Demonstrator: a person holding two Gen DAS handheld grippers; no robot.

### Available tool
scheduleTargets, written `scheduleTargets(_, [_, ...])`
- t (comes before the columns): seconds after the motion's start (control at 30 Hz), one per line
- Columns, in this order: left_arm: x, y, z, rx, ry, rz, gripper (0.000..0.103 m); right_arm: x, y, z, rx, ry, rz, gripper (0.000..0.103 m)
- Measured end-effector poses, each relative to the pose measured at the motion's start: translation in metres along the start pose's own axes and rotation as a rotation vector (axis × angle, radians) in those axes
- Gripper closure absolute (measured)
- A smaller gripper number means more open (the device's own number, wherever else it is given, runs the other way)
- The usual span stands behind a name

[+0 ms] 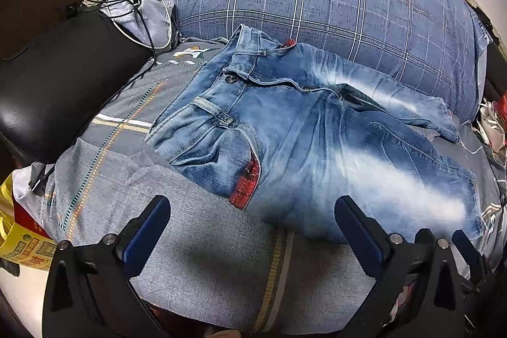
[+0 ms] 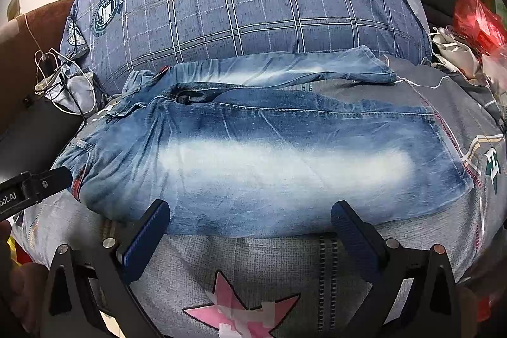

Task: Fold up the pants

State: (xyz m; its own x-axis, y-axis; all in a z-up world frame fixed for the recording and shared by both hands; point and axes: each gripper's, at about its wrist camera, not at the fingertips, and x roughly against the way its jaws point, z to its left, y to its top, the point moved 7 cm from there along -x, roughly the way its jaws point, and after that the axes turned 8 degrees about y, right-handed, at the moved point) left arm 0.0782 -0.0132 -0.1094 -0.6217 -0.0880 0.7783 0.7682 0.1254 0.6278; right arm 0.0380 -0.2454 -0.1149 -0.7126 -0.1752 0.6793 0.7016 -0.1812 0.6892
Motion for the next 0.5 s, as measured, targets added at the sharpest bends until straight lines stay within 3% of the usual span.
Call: scheduleTargets(0.5, [-0.016, -0.008, -0.009, -0.026, 0.000, 0.039, 0.000, -0.009, 0.000, -0.006, -0.014, -0.005, 0.013, 0.000])
